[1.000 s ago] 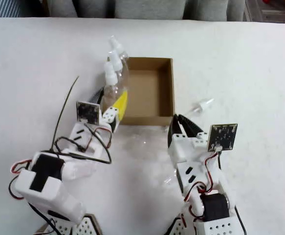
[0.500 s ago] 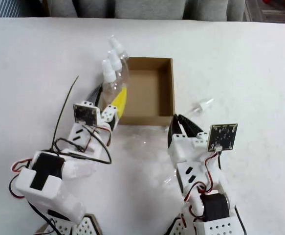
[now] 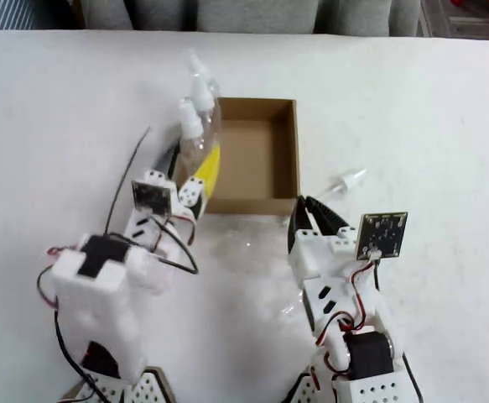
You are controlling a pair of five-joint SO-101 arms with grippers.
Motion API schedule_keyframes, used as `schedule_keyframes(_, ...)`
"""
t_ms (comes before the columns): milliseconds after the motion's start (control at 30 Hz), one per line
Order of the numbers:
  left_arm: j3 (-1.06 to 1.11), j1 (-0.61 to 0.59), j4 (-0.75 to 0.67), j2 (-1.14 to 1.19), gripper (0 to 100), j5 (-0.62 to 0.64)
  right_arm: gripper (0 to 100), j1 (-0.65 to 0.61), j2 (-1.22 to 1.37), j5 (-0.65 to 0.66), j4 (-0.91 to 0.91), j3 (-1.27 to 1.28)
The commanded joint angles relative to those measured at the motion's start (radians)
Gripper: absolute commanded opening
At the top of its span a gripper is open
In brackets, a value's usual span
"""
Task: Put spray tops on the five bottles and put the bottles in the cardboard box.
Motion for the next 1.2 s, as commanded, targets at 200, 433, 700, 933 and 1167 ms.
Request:
schedule_keyframes(200,-0.012,0.035,-0.158,0.051,2,-0.002,1.8,0.002,-0.007,0.011,-0.005,-0.009)
schedule_keyframes(433,-0.003,0.028,-0.158,0.053,2,-0.003,1.8,0.002,-0.007,0.011,-0.005,-0.009)
schedule_keyframes(700,0.031,0.008,-0.16,0.053,2,-0.003,1.8,0.004,-0.007,0.011,-0.005,-0.009)
schedule_keyframes(933,0.041,0.001,-0.157,0.054,18,-0.002,1.8,0.004,-0.007,0.011,-0.005,-0.009)
schedule_keyframes(1167,0.071,0.002,-0.158,0.051,23,-0.002,1.8,0.005,-0.007,0.011,-0.005,-0.009)
